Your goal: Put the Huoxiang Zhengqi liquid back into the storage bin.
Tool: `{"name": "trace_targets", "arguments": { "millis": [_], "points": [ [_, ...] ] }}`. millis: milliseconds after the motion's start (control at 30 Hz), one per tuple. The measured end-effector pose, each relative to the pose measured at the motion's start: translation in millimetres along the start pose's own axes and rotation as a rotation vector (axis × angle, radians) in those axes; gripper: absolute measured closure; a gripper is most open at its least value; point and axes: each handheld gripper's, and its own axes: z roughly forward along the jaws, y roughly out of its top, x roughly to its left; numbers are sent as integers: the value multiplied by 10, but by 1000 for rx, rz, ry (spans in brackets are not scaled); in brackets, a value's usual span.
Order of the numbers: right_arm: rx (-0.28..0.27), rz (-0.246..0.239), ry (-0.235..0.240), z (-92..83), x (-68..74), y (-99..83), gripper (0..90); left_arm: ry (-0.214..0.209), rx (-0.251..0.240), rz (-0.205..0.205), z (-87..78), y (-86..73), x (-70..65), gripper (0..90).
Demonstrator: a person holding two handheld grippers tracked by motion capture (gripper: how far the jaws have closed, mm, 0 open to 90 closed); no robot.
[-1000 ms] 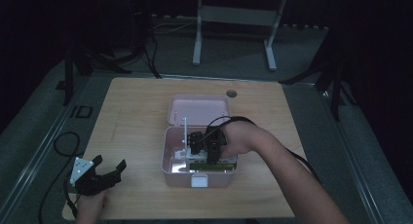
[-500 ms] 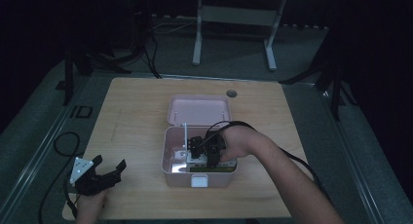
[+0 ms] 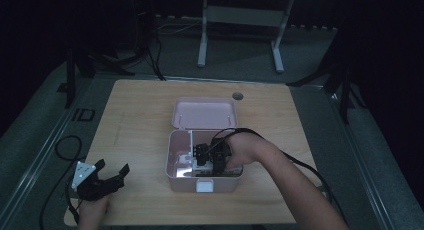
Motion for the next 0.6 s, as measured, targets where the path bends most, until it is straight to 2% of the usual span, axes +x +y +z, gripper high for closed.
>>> {"name": "trace_targets", "arguments": {
  "millis": [367, 600],
  "points": [
    [-22, -1, -4, 145, -64, -17, 615, 0, 0, 2, -6, 1, 7, 49],
    [-12, 2, 1, 215, -75, -5, 615, -2, 0, 1, -8, 1, 11, 49]
  ]
}}
